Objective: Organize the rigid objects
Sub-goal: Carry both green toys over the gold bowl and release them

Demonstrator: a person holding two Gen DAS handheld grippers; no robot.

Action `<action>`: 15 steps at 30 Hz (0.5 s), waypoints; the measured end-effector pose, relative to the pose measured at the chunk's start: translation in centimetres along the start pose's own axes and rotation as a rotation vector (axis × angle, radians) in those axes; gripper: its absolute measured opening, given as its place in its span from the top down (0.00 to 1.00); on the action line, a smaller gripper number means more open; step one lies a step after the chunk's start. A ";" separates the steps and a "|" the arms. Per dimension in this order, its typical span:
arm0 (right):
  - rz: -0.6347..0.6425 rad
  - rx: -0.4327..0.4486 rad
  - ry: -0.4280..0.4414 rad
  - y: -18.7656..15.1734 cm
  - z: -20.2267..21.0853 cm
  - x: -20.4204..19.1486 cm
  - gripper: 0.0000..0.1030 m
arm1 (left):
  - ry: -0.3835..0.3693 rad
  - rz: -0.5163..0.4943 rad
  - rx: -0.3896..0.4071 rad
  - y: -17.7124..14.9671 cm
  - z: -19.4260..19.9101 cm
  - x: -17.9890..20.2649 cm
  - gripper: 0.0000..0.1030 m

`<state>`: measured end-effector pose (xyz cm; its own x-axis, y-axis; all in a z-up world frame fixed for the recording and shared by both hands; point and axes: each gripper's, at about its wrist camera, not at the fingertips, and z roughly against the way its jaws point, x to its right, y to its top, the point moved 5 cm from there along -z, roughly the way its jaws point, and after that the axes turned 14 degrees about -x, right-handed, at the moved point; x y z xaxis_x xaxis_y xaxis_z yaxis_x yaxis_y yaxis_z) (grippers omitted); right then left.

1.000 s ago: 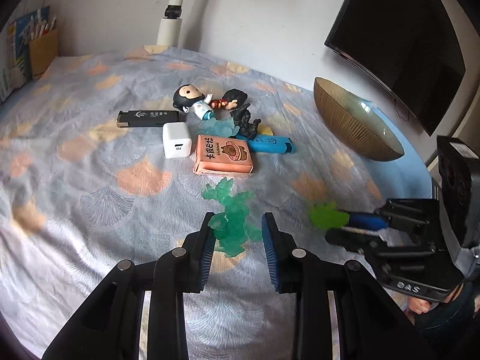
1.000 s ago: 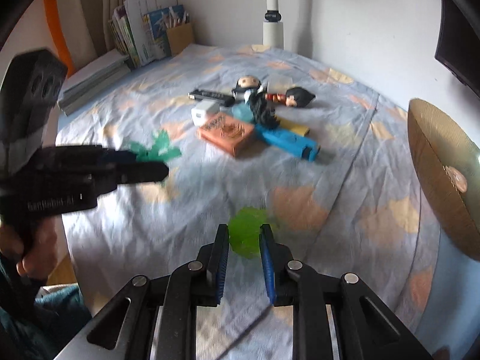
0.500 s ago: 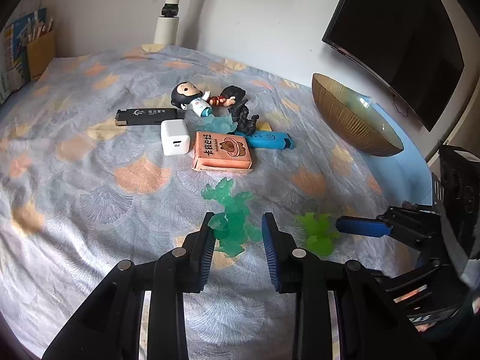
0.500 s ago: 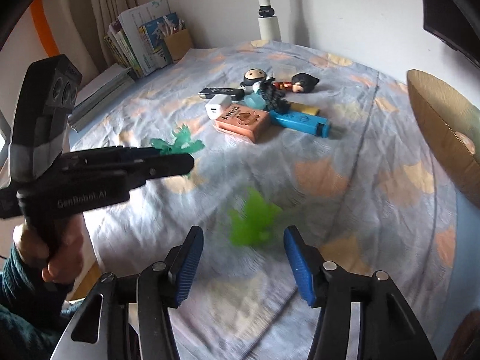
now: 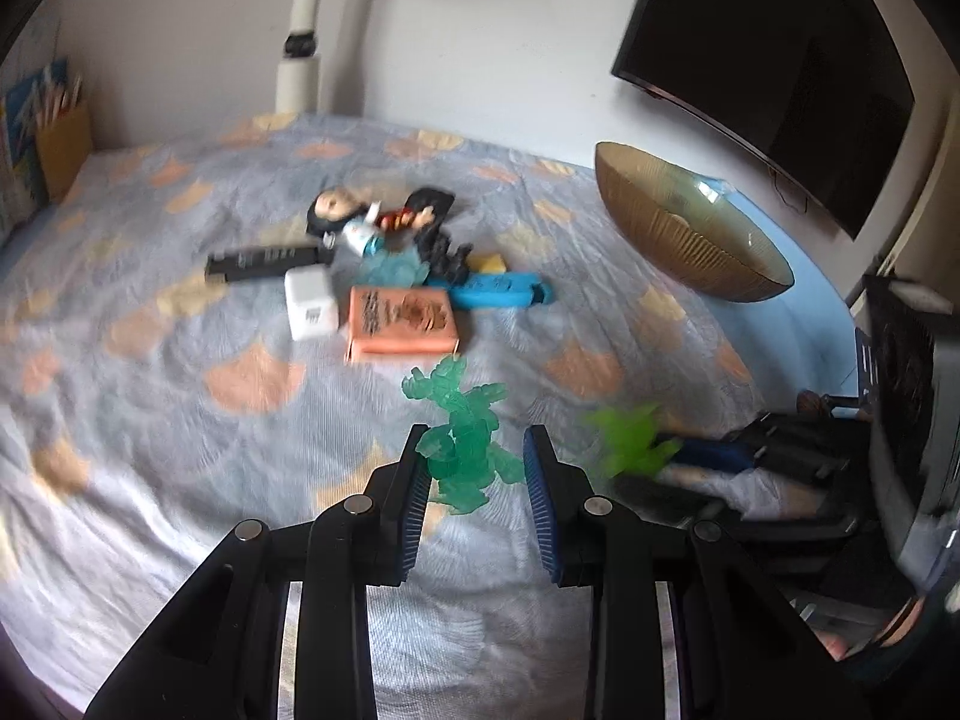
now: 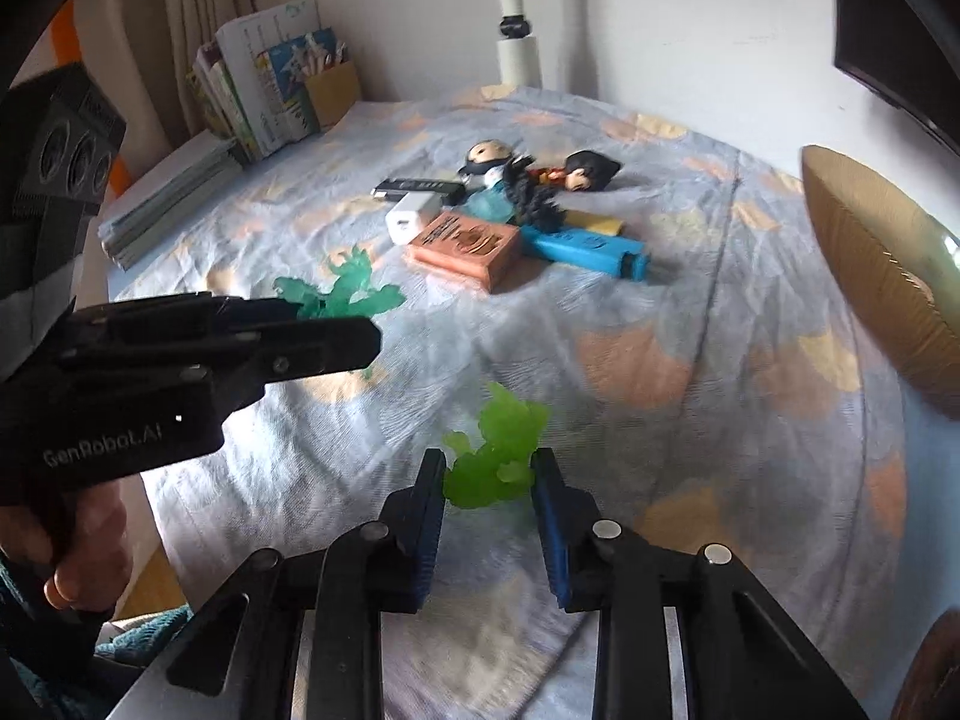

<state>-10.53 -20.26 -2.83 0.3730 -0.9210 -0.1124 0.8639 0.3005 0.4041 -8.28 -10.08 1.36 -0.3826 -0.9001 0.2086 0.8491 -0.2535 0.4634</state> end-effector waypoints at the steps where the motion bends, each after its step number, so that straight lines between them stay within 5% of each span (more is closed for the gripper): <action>1: -0.017 0.006 -0.014 0.0 0.9 0.8 0.73 | 0.002 -0.009 0.009 0.4 0.4 0.3 0.73; 9: -0.196 0.216 -0.179 2.7 14.8 10.2 0.73 | -0.047 -0.167 0.223 10.8 7.6 7.7 0.73; 12: -0.247 0.295 -0.251 3.8 19.3 12.5 0.73 | -0.102 -0.227 0.250 14.3 7.6 11.3 0.73; 15: -0.317 0.329 -0.271 4.4 20.9 15.0 0.73 | -0.152 -0.235 0.195 16.5 4.1 13.9 0.73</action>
<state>-8.18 -37.94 16.24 -0.0279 -0.9981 -0.0541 0.7522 -0.0566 0.6565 -1.04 -25.28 15.43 -0.6217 -0.7584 0.1957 0.6516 -0.3621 0.6666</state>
